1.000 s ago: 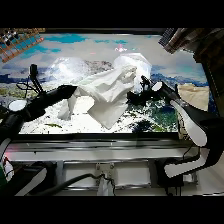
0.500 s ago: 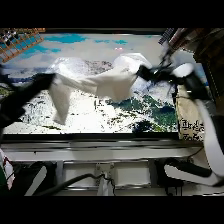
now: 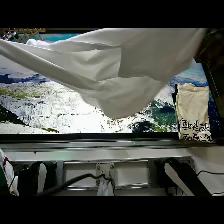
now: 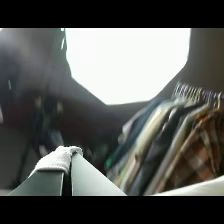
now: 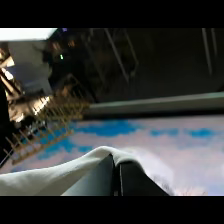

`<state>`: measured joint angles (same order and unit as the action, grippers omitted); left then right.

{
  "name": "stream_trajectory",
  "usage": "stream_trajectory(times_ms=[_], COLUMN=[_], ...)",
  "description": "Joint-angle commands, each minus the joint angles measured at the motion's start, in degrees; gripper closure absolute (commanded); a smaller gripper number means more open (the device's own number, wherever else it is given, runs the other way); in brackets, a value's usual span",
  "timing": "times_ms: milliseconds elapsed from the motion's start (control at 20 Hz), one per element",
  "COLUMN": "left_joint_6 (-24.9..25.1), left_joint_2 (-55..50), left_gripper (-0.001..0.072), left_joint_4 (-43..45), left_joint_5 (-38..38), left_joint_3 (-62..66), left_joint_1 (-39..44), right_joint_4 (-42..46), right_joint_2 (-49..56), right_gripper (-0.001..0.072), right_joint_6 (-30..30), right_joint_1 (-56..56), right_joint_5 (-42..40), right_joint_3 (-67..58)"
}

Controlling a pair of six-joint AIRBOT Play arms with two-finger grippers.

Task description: Fold the clothes and pants, and hang the long-sleeved shirts on hangers.

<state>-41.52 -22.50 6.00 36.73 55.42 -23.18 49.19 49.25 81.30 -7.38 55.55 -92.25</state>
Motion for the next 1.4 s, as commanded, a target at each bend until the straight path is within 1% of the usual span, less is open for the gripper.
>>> stream_trajectory(times_ms=[0,150,300,400,500,650,750,800,850,900,950,1000,1050,1100,1150,1200,1250,1300,1350], left_joint_6=[0.0,0.0,-0.2,-2.4,-4.9,-8.5,-8.6,-8.3,-5.4,-1.4,2.8,5.8,7.7,8.8,8.8,8.8,8.7,8.7,8.7], left_joint_2=[6.1,10.0,11.6,11.1,9.8,5.9,1.9,-0.5,-3.5,-6.7,-10.9,-15.3,-20.0,-25.2,-29.6,-33.5,-36.2,-37.9,-38.4], left_gripper=[0.0706,0.0706,0.0706,0.0706,0.0706,0.0706,0.0705,0.0705,0.0705,0.0705,0.0706,0.0705,0.0705,0.0705,0.0705,0.0706,0.0705,0.0705,0.0705], left_joint_4=[2.2,4.8,13.4,17.5,17.6,16.9,13.6,13.3,13.3,13.4,13.3,13.3,13.4,13.4,13.2,12.9,12.8,12.8,12.9], left_joint_5=[-3.4,-5.8,-5.2,-4.0,-1.9,3.3,7.2,8.4,8.9,8.6,7.5,4.9,0.9,-3.6,-6.0,-6.7,-6.3,-6.1,-5.8], left_joint_3=[1.7,1.7,1.6,0.8,-2.1,-8.1,-12.8,-14.8,-17.2,-19.6,-22.1,-24.2,-25.7,-26.3,-26.2,-25.8,-25.4,-25.2,-25.2], left_joint_1=[-1.0,-1.0,-0.9,-0.9,-0.9,-0.9,-0.2,0.9,3.0,5.7,8.9,12.2,15.3,17.9,19.2,19.5,19.5,19.5,19.5], right_joint_4=[5.4,7.3,9.2,12.5,15.2,16.0,15.8,15.0,13.4,10.8,7.8,5.2,2.0,-1.7,-5.4,-7.1,-6.3,-3.5,0.5], right_joint_2=[-7.6,-11.1,-11.8,-10.7,-8.8,-2.2,5.1,9.9,15.1,20.5,26.7,32.7,39.3,44.6,48.8,50.9,51.2,50.6,49.9], right_gripper=[0.0692,0.0692,0.0692,0.0692,0.0691,0.0691,0.0691,0.0691,0.0691,0.069,0.069,0.069,0.0658,0.0368,0.0138,0.0146,0.0209,0.0316,0.037], right_joint_6=[0.5,2.3,3.9,5.7,6.6,6.6,6.5,5.7,4.1,3.0,2.8,2.8,2.9,3.0,3.0,3.0,2.8,2.5,2.5], right_joint_1=[-0.8,-0.8,1.7,4.1,4.9,4.9,4.9,4.9,4.9,4.9,4.9,4.9,4.9,4.4,3.7,3.3,3.3,3.3,3.3], right_joint_5=[0.3,1.4,3.9,5.9,5.8,4.4,1.5,-0.6,-2.6,-5.3,-9.0,-12.1,-13.7,-12.7,-8.5,-4.0,-0.6,3.7,8.2], right_joint_3=[-2.3,-2.3,-2.2,-1.7,0.9,6.4,9.6,10.4,10.4,10.3,9.7,8.3,5.2,1.4,-2.8,-5.7,-6.6,-6.8,-6.7])
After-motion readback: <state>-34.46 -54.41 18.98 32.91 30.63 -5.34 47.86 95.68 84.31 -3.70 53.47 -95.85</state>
